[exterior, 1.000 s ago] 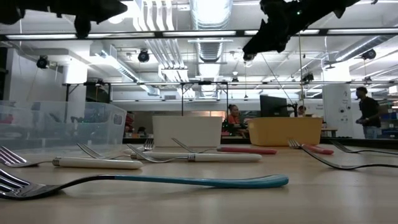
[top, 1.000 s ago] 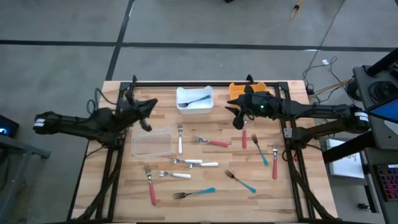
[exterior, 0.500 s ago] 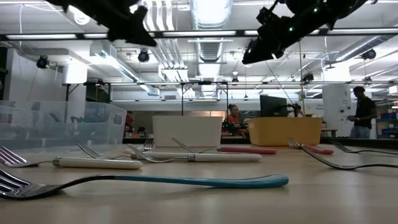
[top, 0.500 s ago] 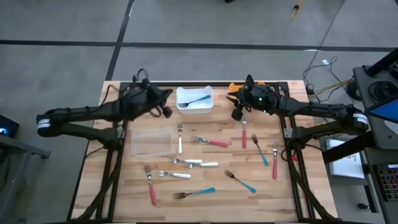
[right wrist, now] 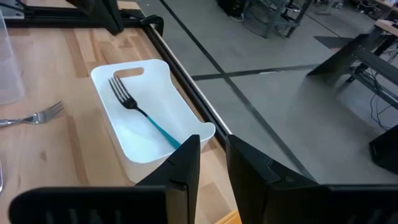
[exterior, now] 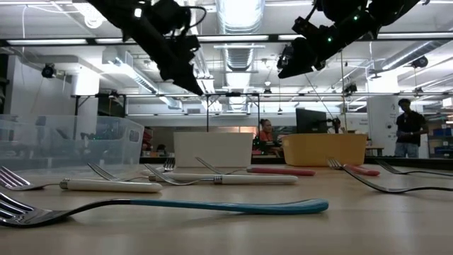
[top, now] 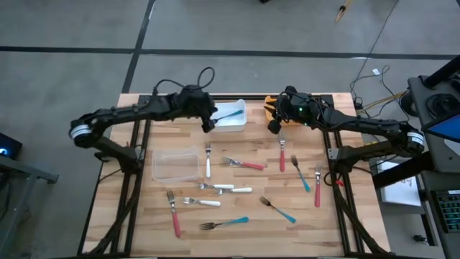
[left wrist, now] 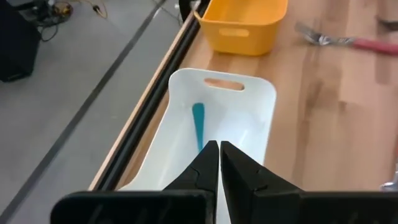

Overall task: Sort silverware by color (type)
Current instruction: Put the white fork into the transparent bin

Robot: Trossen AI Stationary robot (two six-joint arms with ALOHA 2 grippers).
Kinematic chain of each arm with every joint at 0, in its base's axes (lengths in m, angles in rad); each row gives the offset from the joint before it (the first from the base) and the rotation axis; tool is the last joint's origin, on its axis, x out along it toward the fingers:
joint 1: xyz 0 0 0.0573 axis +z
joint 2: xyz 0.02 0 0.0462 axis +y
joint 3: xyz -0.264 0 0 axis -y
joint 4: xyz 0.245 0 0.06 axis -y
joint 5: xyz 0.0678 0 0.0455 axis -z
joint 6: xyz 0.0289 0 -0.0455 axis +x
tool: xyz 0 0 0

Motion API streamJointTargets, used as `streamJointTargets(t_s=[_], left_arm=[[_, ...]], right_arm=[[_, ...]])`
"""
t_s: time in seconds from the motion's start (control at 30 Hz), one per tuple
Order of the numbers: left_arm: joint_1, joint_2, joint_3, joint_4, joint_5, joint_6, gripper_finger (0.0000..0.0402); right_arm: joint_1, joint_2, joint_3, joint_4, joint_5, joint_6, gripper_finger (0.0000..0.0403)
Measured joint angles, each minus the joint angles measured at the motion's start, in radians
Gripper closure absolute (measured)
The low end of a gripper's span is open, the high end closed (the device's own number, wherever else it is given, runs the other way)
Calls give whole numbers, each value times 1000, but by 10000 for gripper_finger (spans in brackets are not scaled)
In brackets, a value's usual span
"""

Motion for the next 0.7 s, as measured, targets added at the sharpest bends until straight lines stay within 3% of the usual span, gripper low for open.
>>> streamJointTargets(t_s=[0.2,0.37,0.47,0.7], left_arm=[[2,67,97,-201,20,5,402],[-9,91,161,-383,184,-24,402],[-30,100,166,-407,233,-56,402],[-114,116,148,-466,236,-120,402]], right_arm=[[-1,-2,0,0,0,1,335],[-1,-2,0,0,0,-6,335],[-1,-2,0,-1,0,-10,335],[-1,-2,0,-71,-9,47,335]])
